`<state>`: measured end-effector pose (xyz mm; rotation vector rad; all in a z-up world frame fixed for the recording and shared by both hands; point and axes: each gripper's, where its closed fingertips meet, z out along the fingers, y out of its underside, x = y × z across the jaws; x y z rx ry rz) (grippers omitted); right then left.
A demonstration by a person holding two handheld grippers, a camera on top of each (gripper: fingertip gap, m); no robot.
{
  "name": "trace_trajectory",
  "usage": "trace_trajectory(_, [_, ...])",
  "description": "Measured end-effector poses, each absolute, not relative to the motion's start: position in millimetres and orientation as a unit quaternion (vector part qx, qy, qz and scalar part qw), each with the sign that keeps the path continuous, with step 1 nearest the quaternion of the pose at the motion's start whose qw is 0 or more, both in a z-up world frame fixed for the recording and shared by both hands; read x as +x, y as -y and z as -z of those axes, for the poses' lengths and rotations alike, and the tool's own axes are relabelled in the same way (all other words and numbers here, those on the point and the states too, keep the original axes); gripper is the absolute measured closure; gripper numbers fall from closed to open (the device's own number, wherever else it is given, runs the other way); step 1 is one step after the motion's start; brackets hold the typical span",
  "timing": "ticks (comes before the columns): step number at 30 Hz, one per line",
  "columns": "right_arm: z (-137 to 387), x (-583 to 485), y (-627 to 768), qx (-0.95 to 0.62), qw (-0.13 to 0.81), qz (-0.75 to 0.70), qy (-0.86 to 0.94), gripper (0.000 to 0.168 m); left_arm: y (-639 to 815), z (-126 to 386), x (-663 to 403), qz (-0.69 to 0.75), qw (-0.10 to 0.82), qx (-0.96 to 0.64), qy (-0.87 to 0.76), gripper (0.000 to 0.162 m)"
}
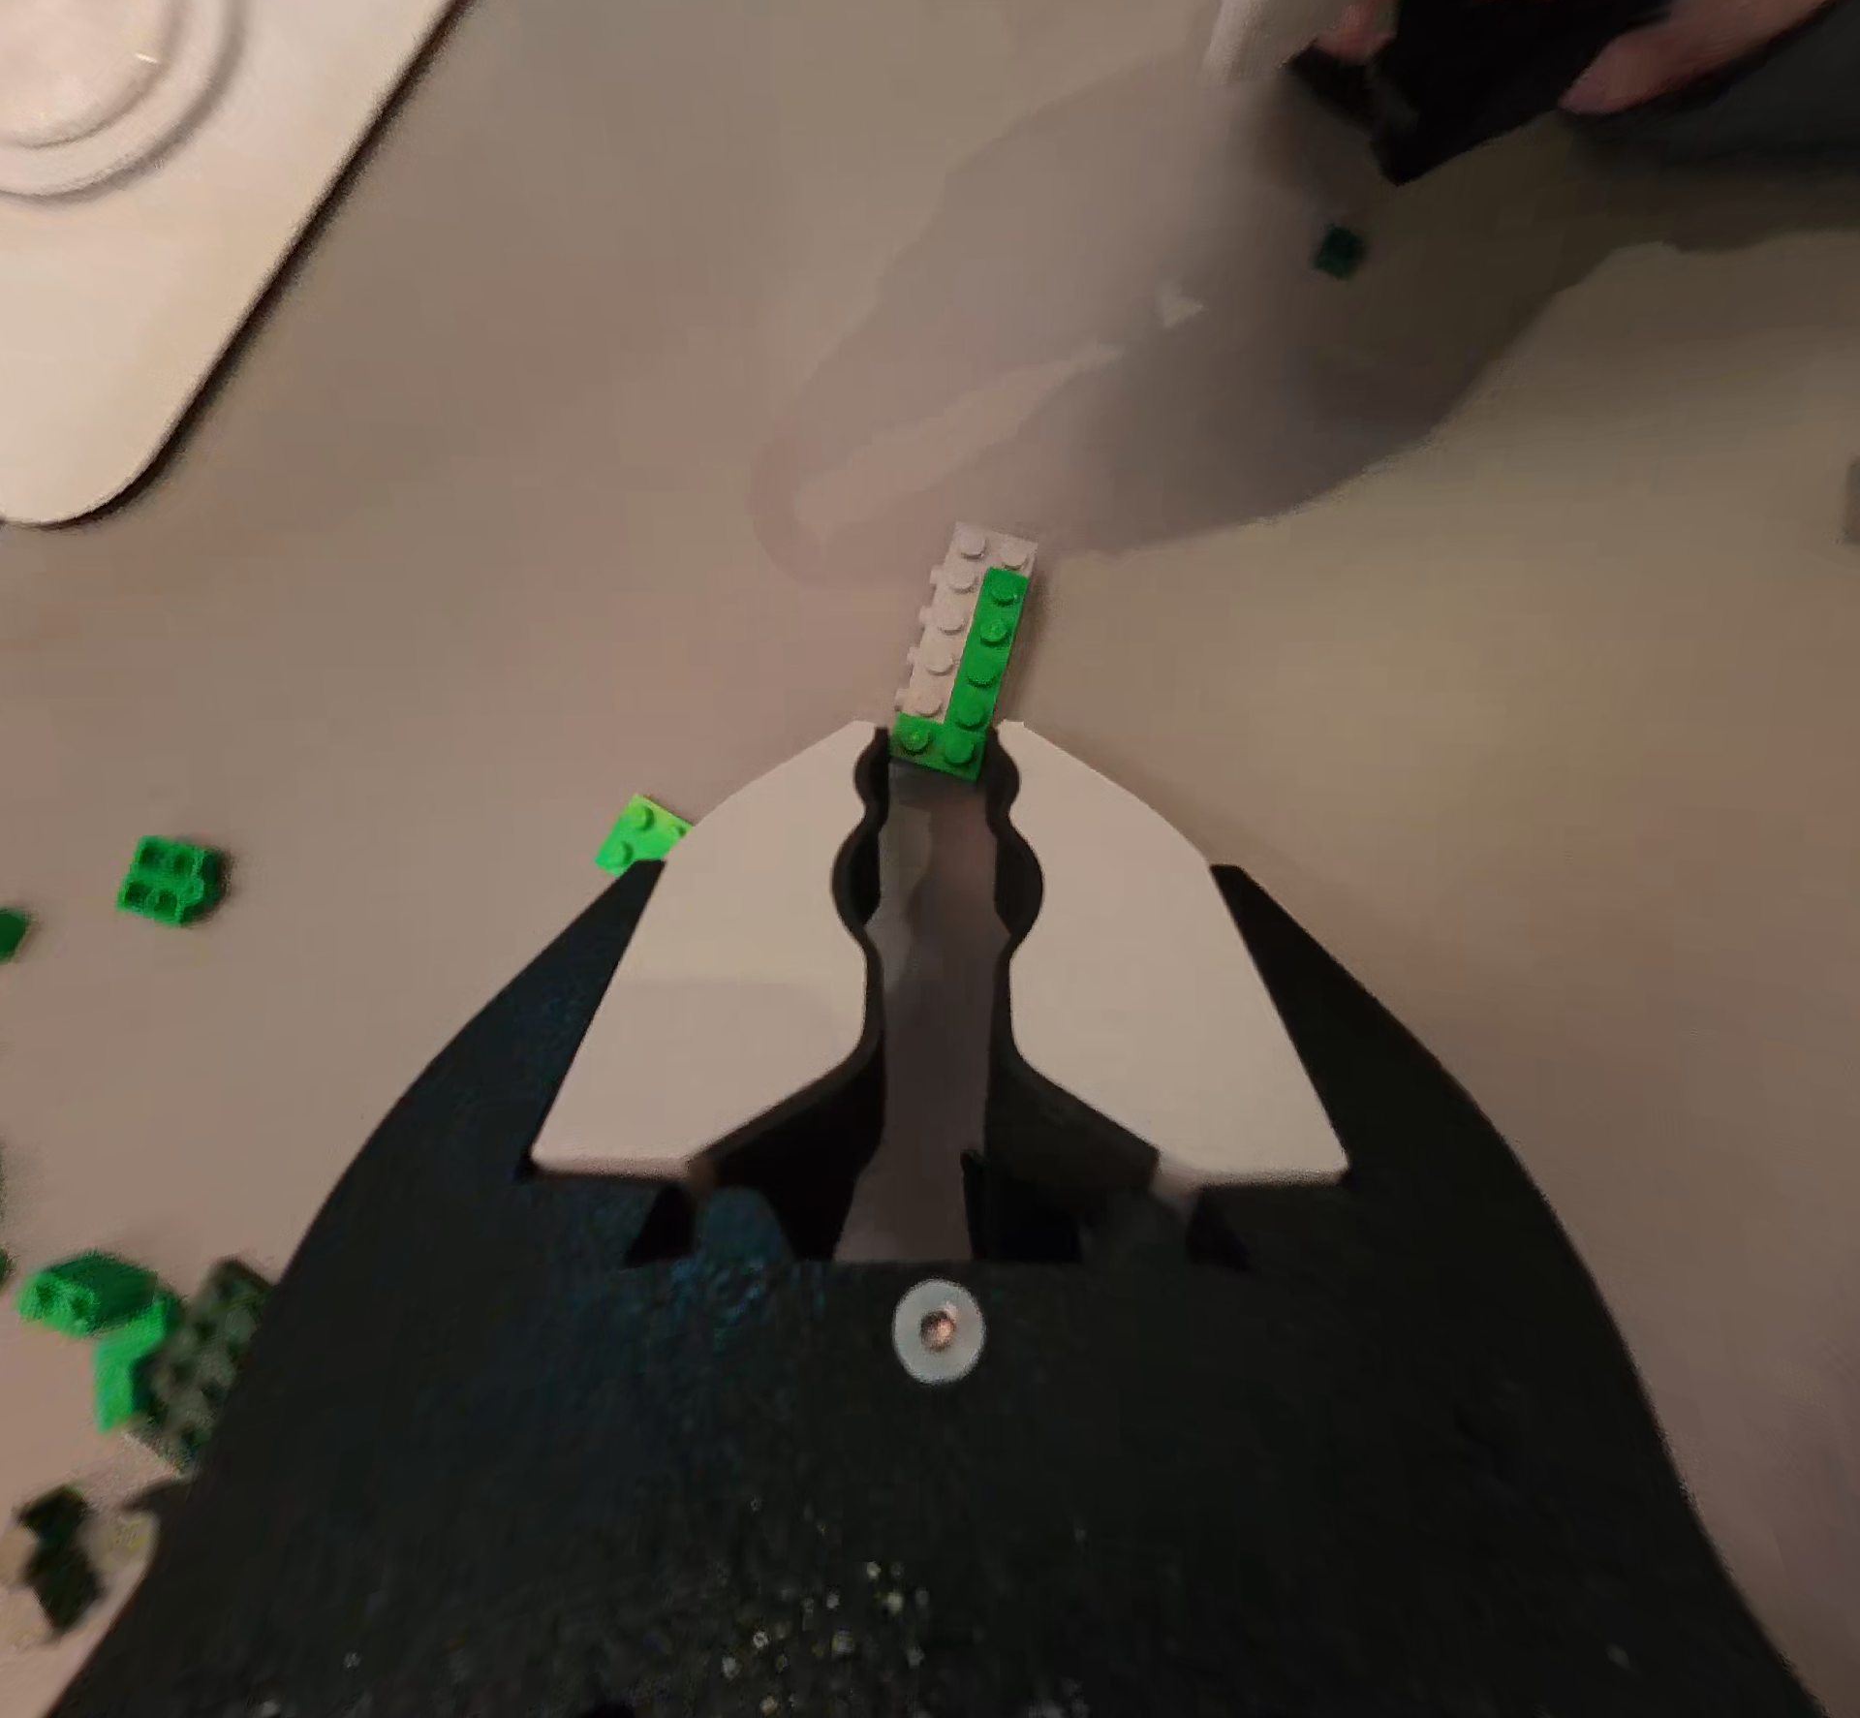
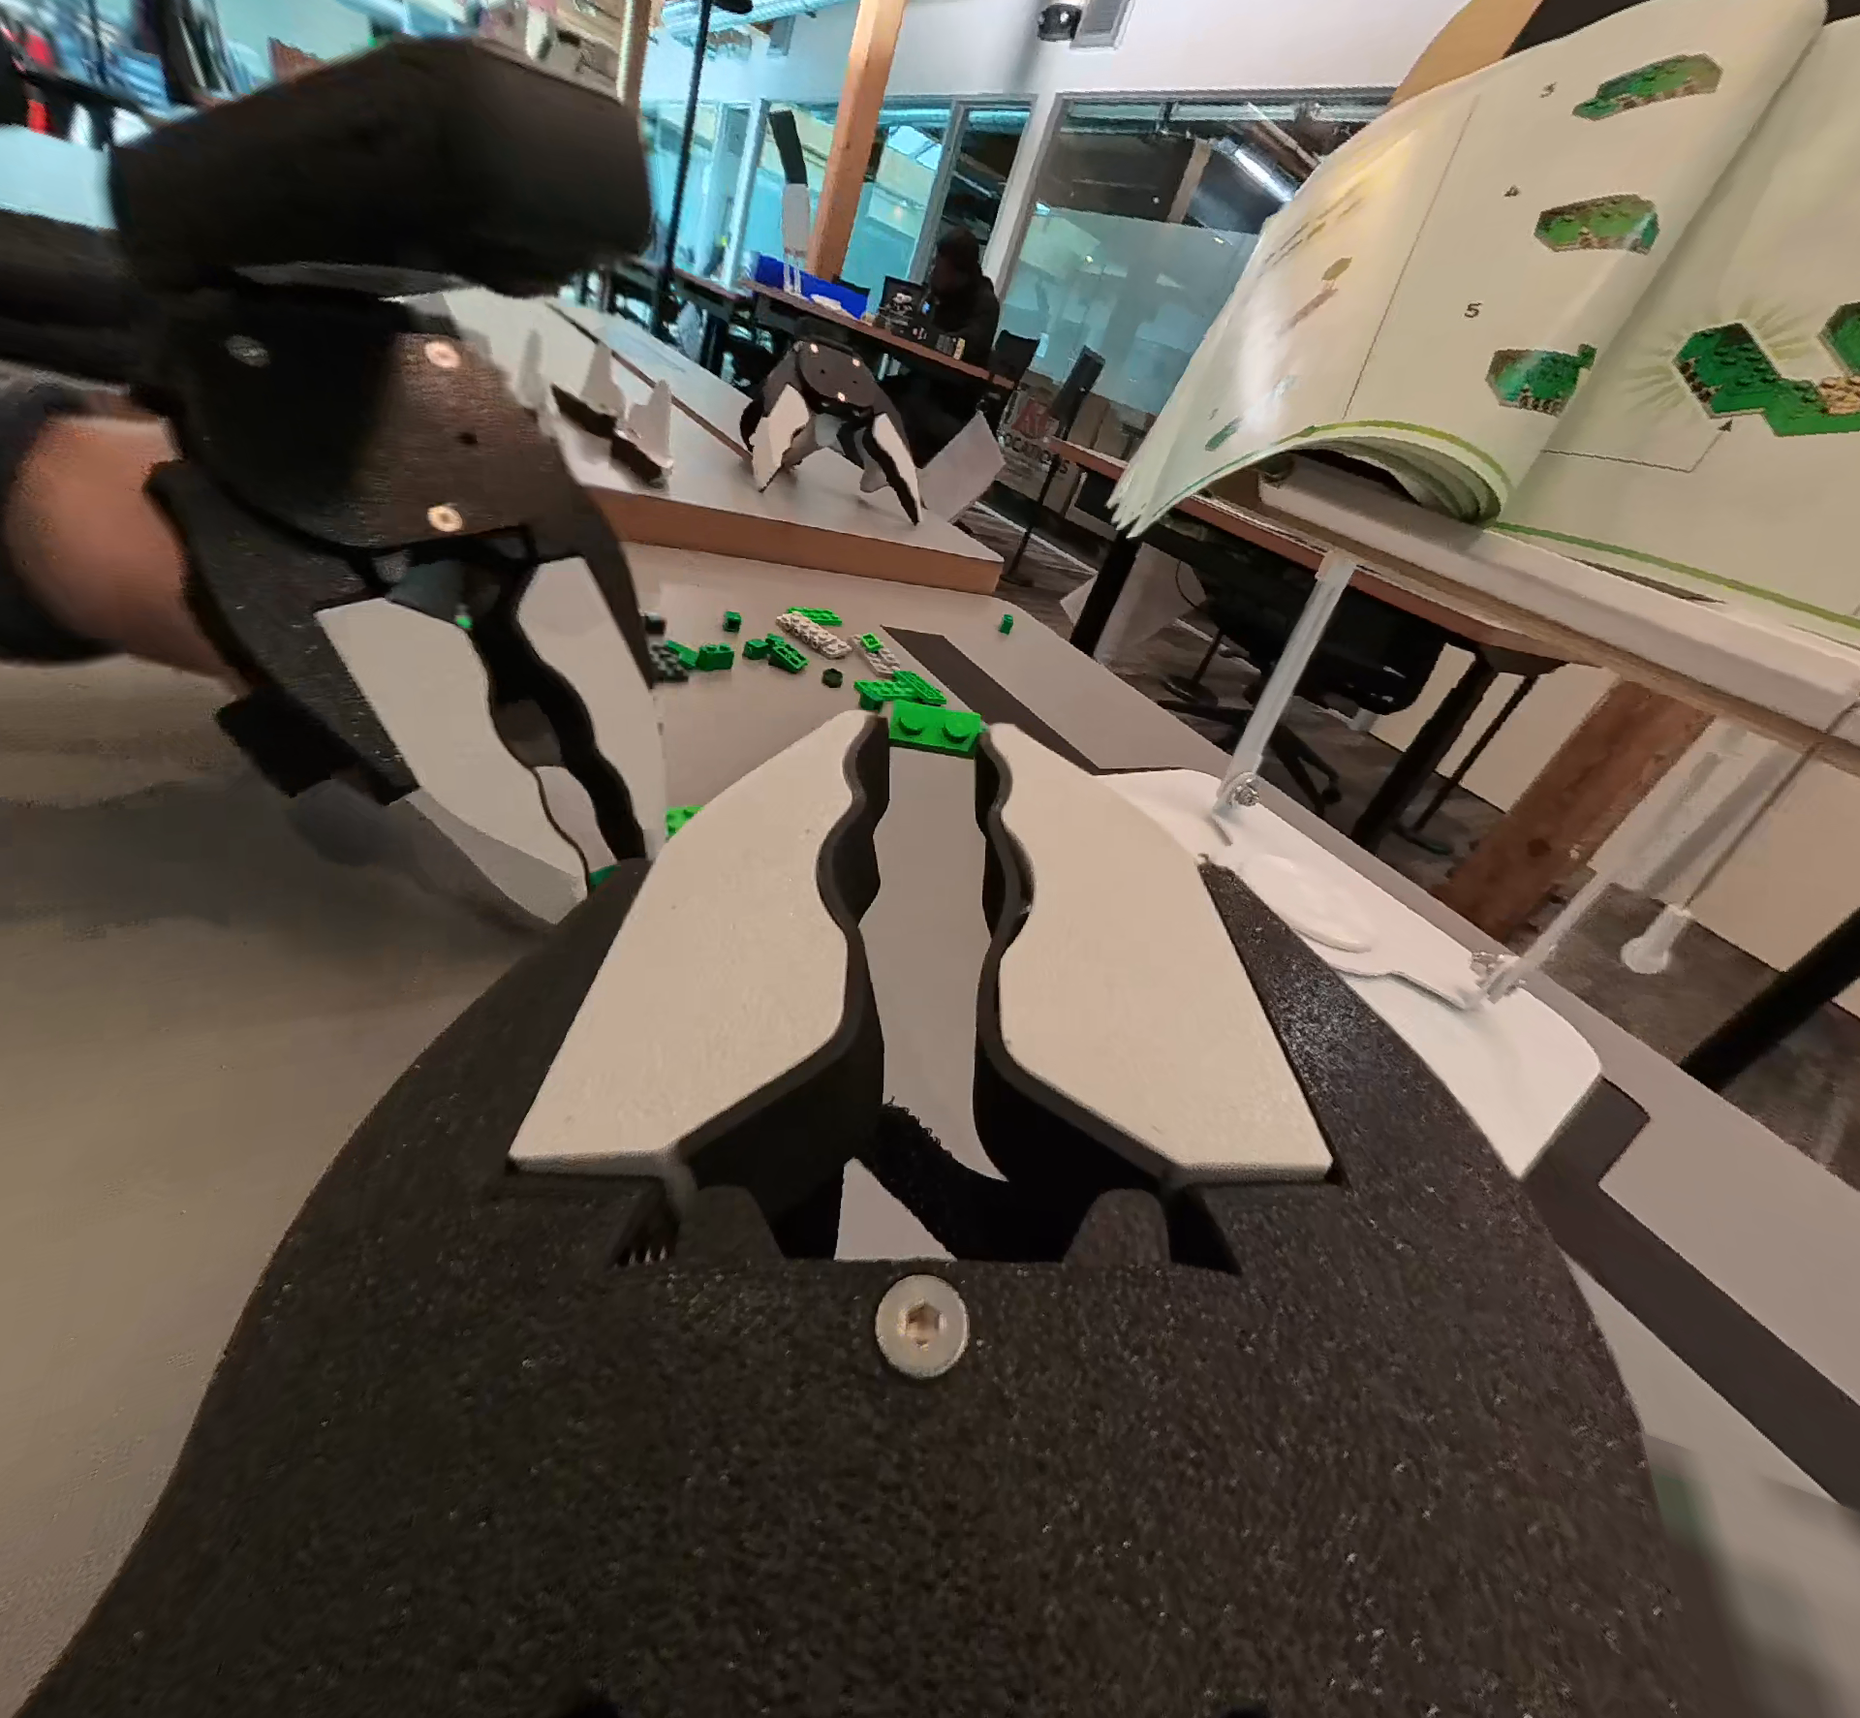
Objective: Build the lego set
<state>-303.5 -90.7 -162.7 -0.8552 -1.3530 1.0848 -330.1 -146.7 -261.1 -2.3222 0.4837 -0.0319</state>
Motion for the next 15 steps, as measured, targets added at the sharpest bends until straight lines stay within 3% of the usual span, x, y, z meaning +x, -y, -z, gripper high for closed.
trace_trajectory(7, [169, -305, 100, -0.360, 0.526, -0.482, 0.601, 0.153, 166, 249, -322, -0.065, 0.430, -0.879, -0.194, 0.145])
trace_trajectory(15, [197, -293, 153, -0.246, 0.398, -0.495, 0.732, 0.153, 177, 249, -309, -0.003, 0.458, -0.853, -0.248, 0.145])
